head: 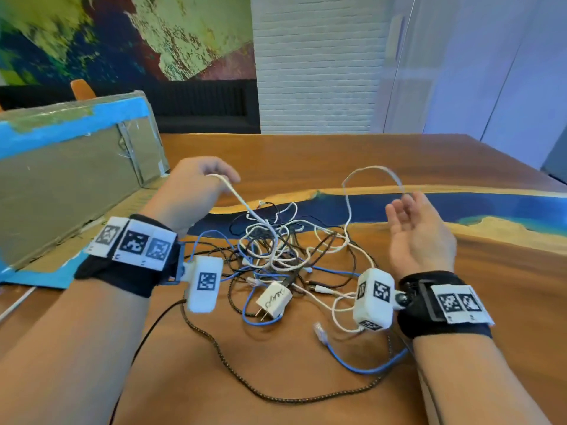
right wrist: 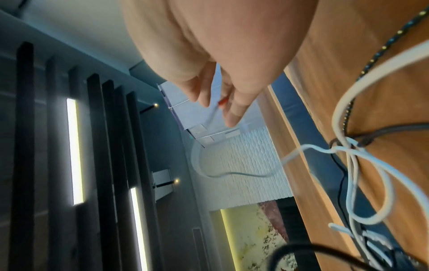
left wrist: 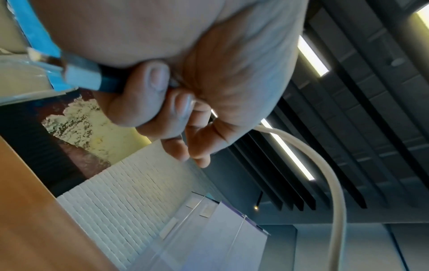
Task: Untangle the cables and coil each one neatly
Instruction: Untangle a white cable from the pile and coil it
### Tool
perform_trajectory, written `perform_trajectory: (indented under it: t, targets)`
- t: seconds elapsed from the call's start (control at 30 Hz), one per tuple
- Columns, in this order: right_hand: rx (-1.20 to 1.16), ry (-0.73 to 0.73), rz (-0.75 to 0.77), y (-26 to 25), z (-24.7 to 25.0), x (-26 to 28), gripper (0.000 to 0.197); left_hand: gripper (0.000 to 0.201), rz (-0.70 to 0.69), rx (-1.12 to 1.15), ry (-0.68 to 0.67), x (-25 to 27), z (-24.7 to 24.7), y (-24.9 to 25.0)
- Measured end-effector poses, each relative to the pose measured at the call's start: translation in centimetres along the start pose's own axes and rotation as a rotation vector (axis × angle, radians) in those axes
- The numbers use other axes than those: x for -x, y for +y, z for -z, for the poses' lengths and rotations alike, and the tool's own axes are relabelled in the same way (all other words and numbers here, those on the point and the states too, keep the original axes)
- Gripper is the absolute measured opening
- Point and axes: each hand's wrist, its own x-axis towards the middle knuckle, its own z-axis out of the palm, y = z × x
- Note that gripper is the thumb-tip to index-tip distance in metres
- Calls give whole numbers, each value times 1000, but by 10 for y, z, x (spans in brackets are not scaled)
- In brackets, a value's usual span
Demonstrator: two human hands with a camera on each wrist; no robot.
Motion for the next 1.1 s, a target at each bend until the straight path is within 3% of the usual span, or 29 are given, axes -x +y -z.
perform_trajectory:
  t: [0.13,0.23,0.37,0.5,0.63,0.73,0.87,1.0,1.1]
  targets:
    - [241,-94,-52,-2,0,2,48,20,46,-51,-137,0,-6,-9]
    - [410,-140,-47,3,-5,11,47,22,40,5,-280,5,-14,-11]
    - [396,-230,-50,5,-11,24,28,19,34,233,-393,7,-16,-15]
    - [357,-480,-79,12,-21,43,20,25,2,227,-329,9,-27,-2]
    - [460,-833,-181,34,-26,66,65,20,-98,114,-325,14,-49,10]
    - [544,-989,-284,45,-25,80,50,18,-108,103,-312,15,-60,10]
    - [385,-975,-406,41,-22,79,37,10,-63,141,-316,15,-60,-8]
    - [530,-846,-249,36,-22,69,11,21,-21,222,-461,18,-53,-25]
    - [646,-675,-152,38,-20,59,11,31,39,482,-630,22,-46,-37]
